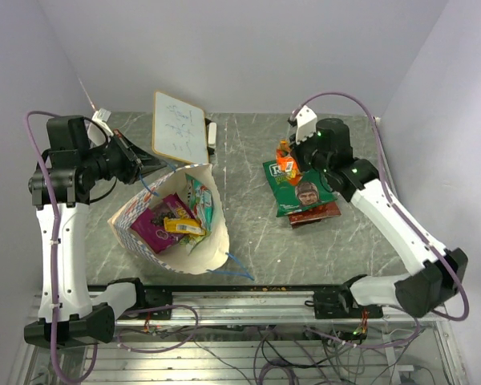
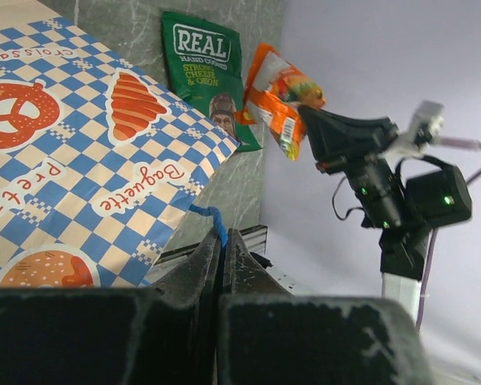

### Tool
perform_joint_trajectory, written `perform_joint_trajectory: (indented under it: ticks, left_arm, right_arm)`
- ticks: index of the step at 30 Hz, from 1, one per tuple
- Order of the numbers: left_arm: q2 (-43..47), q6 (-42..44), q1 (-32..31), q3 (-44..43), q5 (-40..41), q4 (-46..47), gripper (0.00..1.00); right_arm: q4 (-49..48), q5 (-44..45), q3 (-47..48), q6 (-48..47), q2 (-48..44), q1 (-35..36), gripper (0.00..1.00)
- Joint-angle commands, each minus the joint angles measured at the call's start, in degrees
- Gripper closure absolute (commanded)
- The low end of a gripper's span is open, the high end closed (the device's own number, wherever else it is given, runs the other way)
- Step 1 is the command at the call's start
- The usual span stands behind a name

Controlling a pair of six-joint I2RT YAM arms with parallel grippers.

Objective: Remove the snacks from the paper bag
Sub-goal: Place the snack at the center of the board.

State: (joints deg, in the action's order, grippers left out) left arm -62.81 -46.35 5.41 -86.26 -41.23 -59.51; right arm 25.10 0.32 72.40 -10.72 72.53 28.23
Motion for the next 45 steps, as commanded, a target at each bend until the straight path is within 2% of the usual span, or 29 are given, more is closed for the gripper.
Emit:
perform_joint_trajectory:
  ticks: [1,3,7,17,23,32,42,45]
  left_arm:
    - [0.0,1.0,-0.1,-1.5,-1.8,0.3,0.93]
    - [-0.2,1.0,-0.1,-1.5,-2.0,0.5,0.93]
    - [-0.7,1.0,0.0,-1.3,-2.5,1.0,0.93]
    - [-1.5,1.4,-0.1,-1.2,-3.1,1.4,0.93]
    - [-2.2,1.8,-0.1,-1.7,-3.2,1.1,0.93]
    - [-2.9,2.4,0.0,-2.4,-2.7,0.4,0.93]
    - [-1.9,1.4,-0.1,-0.5,-2.8,1.6,0.93]
    - [-1.8,1.1,0.0,-0.1,-3.0,2.0,0.93]
  right_arm:
    - [0.8,0.4,2.6,9.6,4.9,-4.1,1.00]
    - [3.7,0.3,4.9,10.7,7.8,-5.1,1.00]
    - [6.2,5.7,7.3,10.4,11.1,-5.4,1.00]
    - [9.7,20.9,10.7,-2.5,16.1,-5.4,1.00]
    - [8.9,24.4,12.0,-4.7,21.7,-5.5,1.00]
    - [8.4,18.6,14.1,1.8,33.6,-3.7,1.00]
    - [5.9,10.8,10.7,8.2,36.6,-3.3,0.99]
    - [6.2,11.1,11.3,8.7,34.4,-3.3,0.79]
